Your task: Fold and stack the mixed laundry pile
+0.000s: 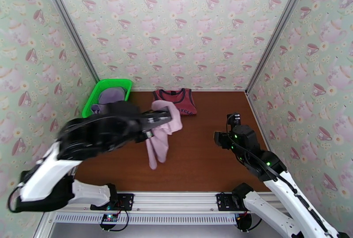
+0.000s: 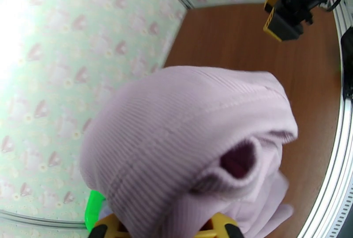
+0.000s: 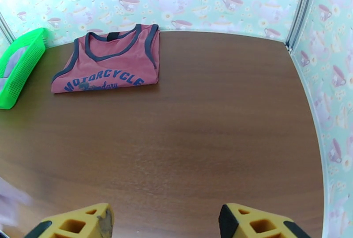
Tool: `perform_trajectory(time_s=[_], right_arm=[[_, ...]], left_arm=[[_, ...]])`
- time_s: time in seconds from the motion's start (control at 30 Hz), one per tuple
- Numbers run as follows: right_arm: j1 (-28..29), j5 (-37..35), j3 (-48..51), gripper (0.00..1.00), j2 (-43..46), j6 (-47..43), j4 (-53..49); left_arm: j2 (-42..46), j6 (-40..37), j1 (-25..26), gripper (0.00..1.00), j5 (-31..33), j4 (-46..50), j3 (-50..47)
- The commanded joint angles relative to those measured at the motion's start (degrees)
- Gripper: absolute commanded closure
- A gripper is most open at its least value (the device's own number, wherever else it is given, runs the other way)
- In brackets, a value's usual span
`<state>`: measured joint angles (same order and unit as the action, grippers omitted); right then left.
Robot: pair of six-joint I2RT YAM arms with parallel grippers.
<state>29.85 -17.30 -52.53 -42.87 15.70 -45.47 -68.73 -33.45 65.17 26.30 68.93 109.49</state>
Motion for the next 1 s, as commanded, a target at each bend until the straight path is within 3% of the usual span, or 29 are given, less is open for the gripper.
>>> perform_trajectory(time_s=[0.0, 0.17, 0.3, 0.47, 0.63, 0.67, 0.7, 0.8, 0.87, 0.97], right_arm=[[-0.45, -1.61, -2.04, 0.32, -1.43, -1.37, 0.56], [-0.53, -1.11, -2.57, 0.32, -3.94, -1.71, 1.77], [-0.71, -1.39, -1.23, 0.32, -3.75, -2.33, 2.05], [-1.15, -1.80, 1.53, 0.31, -1.16, -2.35, 1.76], [-1.24, -2.28, 2.25, 0.27, 0.58, -1.92, 0.09], [-1.27, -2.60, 2.18, 0.26, 0.94, -1.82, -0.29], [-1.29, -2.87, 2.18, 0.25, 1.27, -1.73, -0.74], [-1.29, -4.55, 2.04, 0.23, 2.17, -1.51, -1.98], [-1.28, -6.13, 1.94, 0.22, 2.51, -1.02, -2.90], [-1.37, -7.77, 1.53, 0.21, 2.04, -0.36, -3.98]], left_arm=[[2.10, -1.57, -0.56, 1.00, -2.56, -2.21, -3.29], [-2.06, -0.72, -1.90, 1.00, -9.55, 0.54, -4.75], [-9.90, -1.29, -3.78, 1.00, -17.93, -4.74, -9.61], [-28.45, -0.40, -3.91, 1.00, -27.91, -12.86, -10.97], [-52.58, 0.18, -3.95, 1.00, -31.72, -14.49, 3.15], [-57.90, 0.46, -3.84, 0.89, -31.87, -12.52, 8.82], [-62.72, 0.74, -3.53, 0.71, -31.69, -10.02, 14.44], [-71.95, 1.30, -2.78, 0.36, -29.27, -4.18, 27.76], [-72.81, 1.82, -2.57, 0.00, -27.60, -4.22, 29.65], [-67.11, 3.66, -3.33, 0.00, -25.70, -10.14, 22.41]])
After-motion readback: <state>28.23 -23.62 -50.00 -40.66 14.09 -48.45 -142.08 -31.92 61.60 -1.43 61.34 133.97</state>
